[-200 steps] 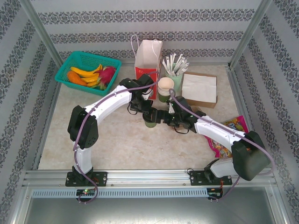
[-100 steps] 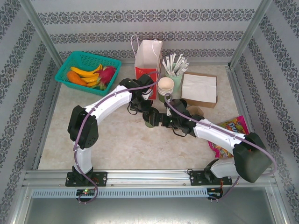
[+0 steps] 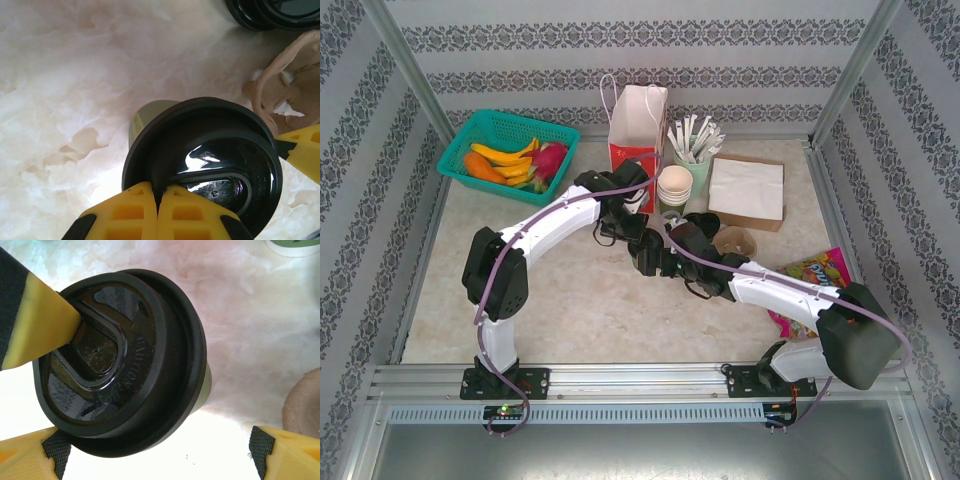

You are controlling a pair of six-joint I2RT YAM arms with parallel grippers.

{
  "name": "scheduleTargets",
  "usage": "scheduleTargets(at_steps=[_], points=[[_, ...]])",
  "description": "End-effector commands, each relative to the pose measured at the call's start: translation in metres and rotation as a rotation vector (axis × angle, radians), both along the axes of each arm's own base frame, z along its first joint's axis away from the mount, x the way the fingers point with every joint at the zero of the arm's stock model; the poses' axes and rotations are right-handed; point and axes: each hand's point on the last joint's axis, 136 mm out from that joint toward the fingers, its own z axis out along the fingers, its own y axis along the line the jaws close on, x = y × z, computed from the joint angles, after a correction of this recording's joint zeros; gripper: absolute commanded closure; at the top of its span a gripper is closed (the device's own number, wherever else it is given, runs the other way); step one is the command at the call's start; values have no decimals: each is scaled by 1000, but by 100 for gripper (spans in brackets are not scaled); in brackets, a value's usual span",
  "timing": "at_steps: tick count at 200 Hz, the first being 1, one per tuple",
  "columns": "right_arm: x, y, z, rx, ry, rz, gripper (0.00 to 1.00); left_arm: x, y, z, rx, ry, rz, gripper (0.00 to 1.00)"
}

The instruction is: Pack the takeout coffee

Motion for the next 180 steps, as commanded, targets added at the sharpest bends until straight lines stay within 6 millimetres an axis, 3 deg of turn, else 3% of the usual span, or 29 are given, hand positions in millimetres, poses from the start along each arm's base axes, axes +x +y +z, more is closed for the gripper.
scheduleTargets(at_steps=[1, 20, 44, 58, 87, 146, 180], points=[[-26, -59, -69, -318, 146, -49, 8, -48, 24, -88, 188, 261, -30, 100], [-26, -45, -62, -265, 139, 3, 10, -49, 27, -89, 202, 264, -39, 100], [-18, -21, -20, -109, 45, 58, 10, -43, 28, -82, 221, 238, -49, 100], [-12, -18, 0, -30, 14, 63, 10, -40, 25, -77, 210, 231, -50, 100], [-8, -21, 21, 69, -9, 63, 10, -37, 21, -70, 192, 221, -47, 100], [-6, -31, 16, 51, 4, 35, 10, -38, 20, -68, 185, 222, -46, 100], [-4, -50, -18, -45, 106, -55, 11, -39, 19, -70, 178, 230, -52, 100]])
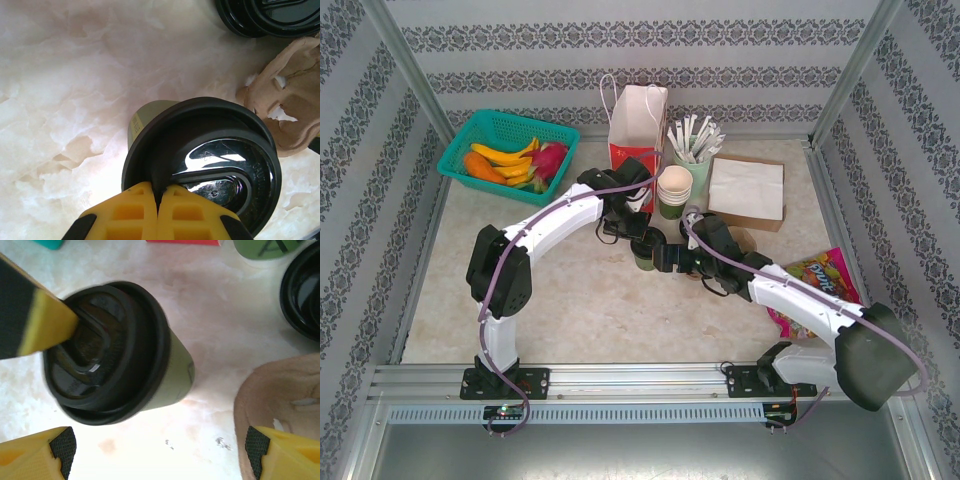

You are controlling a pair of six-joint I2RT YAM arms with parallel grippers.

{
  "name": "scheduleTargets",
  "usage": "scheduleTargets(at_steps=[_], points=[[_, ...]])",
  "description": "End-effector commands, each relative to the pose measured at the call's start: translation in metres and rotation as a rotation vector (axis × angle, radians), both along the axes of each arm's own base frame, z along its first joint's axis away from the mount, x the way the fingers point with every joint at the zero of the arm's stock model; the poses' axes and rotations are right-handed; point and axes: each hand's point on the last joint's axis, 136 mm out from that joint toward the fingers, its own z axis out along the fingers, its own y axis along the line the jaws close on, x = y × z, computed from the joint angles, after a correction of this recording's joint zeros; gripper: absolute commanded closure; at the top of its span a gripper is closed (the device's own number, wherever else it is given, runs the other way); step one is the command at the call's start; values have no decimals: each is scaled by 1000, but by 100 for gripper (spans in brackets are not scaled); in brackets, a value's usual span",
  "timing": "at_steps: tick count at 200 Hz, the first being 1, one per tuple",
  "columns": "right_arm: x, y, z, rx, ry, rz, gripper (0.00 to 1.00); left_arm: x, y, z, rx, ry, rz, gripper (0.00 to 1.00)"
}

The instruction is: Pack the takeout coffee

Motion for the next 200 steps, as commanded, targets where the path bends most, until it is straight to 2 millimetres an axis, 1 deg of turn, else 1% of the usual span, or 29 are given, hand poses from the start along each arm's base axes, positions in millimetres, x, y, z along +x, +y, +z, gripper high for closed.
scheduleTargets(at_steps=[1, 30, 38, 44, 58, 92, 106, 124, 166, 200], points=[[-4, -19, -34, -95, 98, -62, 11, -45, 25, -78, 198, 242, -42, 100], [-10, -29, -67, -168, 169, -91, 12, -49, 24, -82, 196, 253, -52, 100], [-11, -31, -72, -185, 185, -96, 12, -50, 24, -82, 197, 255, -61, 100], [-11, -31, -72, -186, 188, -95, 12, -51, 25, -82, 201, 256, -65, 100], [-10, -26, -62, -154, 170, -84, 12, -51, 27, -81, 211, 255, -70, 100], [-5, -9, -14, -25, 55, -30, 12, -49, 25, -78, 206, 246, -68, 100], [-4, -7, -2, 7, 31, -15, 11, -48, 24, -77, 199, 245, -67, 100], [-3, -4, 3, 21, 27, -5, 11, -48, 23, -77, 196, 245, -66, 100], [5, 2, 0, 29, 31, -3, 12, -49, 24, -77, 201, 247, -69, 100], [10, 8, 10, 69, 0, 1, 12, -49, 24, -78, 201, 250, -69, 100]])
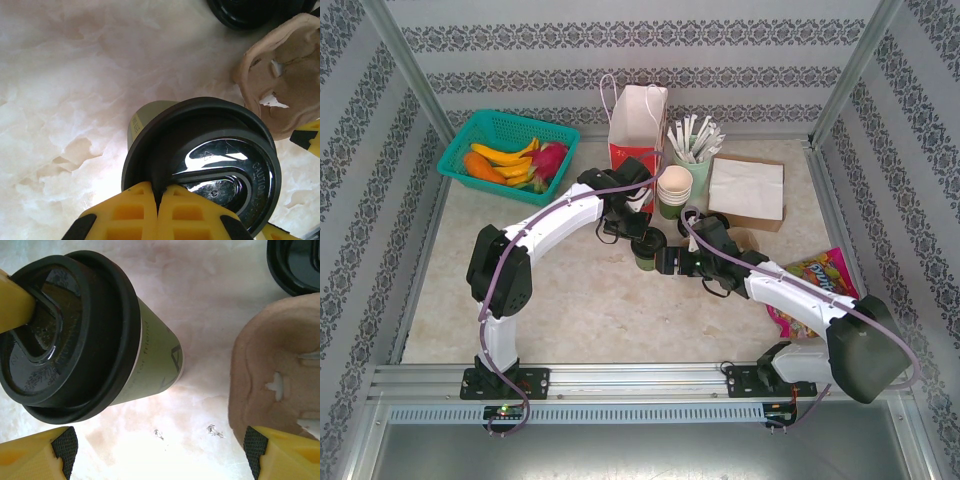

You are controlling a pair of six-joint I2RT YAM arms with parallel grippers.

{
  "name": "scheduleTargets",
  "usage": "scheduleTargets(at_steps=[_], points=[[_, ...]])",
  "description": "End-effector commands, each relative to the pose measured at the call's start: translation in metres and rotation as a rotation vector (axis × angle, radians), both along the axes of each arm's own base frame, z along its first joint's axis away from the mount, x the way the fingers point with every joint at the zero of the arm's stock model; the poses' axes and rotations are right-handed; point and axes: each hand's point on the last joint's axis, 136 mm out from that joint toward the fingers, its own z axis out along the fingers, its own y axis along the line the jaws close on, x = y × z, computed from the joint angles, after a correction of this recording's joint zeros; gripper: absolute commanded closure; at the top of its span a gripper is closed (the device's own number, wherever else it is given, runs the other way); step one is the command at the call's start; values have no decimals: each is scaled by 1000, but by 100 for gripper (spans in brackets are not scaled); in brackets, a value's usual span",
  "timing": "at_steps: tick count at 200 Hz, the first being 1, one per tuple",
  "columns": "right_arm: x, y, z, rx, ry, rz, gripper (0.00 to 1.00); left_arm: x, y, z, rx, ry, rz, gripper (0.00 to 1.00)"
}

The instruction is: Pack the takeout coffee

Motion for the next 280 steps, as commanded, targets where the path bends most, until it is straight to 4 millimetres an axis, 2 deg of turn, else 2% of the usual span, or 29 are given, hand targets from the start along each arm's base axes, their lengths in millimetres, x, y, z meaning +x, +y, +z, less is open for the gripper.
scheduleTargets(at_steps=[1, 27, 78, 94, 123, 145, 170, 199, 228, 236, 252, 280], points=[[14, 9, 24, 64, -67, 3, 12, -49, 25, -78, 205, 253, -46, 100], [15, 8, 26, 63, -79, -1, 12, -49, 25, -79, 207, 256, -49, 100], [21, 11, 16, 48, -64, -12, 12, -49, 22, -78, 195, 262, -52, 100], [20, 8, 3, -5, -45, -11, 12, -51, 22, -80, 195, 270, -54, 100], [7, -9, -43, -137, 35, -6, 12, -56, 24, -89, 200, 291, -59, 100], [1, -11, -52, -144, 66, -2, 13, -67, 26, -99, 217, 321, -87, 100], [3, -3, -34, -84, 36, 2, 12, -68, 33, -100, 250, 319, -101, 100], [9, 15, 11, 77, -21, 39, 12, -58, 31, -87, 255, 279, -99, 100], [17, 17, 45, 198, -47, 26, 11, -49, 27, -71, 245, 239, -106, 100], [18, 18, 50, 226, -38, 23, 11, -47, 27, -65, 242, 230, -109, 100], [21, 16, 53, 238, -15, -4, 11, -44, 24, -56, 230, 213, -107, 91], [26, 9, 50, 222, 3, -68, 11, -39, 18, -44, 204, 190, -101, 90]])
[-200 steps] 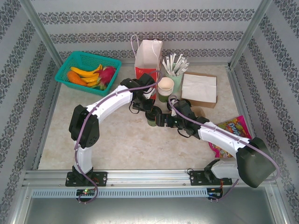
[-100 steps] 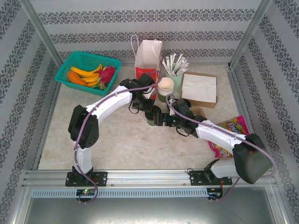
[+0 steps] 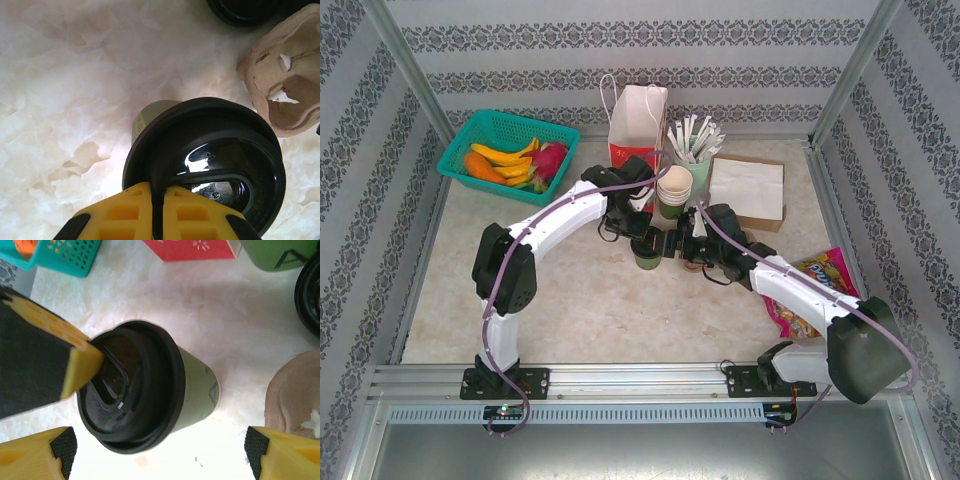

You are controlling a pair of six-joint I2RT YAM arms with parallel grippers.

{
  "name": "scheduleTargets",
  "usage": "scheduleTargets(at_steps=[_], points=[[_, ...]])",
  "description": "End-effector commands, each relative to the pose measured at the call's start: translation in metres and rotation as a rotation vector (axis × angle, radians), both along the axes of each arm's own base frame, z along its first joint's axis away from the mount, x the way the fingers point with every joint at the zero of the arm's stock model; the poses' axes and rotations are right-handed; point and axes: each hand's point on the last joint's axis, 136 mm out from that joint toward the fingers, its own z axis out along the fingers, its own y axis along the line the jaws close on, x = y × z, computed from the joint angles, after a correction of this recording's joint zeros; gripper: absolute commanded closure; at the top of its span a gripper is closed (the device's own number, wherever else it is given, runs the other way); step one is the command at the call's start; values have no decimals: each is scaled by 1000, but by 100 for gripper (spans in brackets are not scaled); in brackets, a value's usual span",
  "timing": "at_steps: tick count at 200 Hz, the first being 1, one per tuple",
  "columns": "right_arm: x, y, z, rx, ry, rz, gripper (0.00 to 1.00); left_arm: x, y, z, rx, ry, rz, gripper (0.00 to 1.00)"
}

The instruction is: Pack the takeout coffee

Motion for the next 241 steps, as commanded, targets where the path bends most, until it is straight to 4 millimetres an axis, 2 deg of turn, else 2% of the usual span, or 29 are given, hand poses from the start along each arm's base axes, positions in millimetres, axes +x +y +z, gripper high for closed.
scheduleTargets(at_steps=[1, 46, 87, 129, 144, 170, 189, 212, 241], points=[[4, -1, 11, 32, 22, -43, 11, -42, 18, -47, 167, 199, -45, 90], [8, 2, 5, 27, 57, -51, 13, -34, 13, -34, 145, 177, -36, 89], [20, 8, 2, 17, 85, -64, 26, -34, 9, -33, 127, 184, -38, 90], [32, 4, -4, 22, 120, -120, 40, -35, 9, -38, 129, 190, -41, 94], [30, 4, -15, -11, 163, -109, 45, -36, 7, -41, 121, 196, -45, 95], [19, -1, -50, -65, 251, -110, 52, -37, 6, -46, 120, 207, -48, 96], [14, -2, -59, -86, 275, -110, 56, -39, 6, -51, 116, 219, -48, 97], [14, 2, -52, -83, 256, -101, 60, -38, 2, -47, 95, 218, -49, 97], [17, 0, -41, -100, 233, -102, 63, -29, -4, -19, 21, 167, -31, 93]])
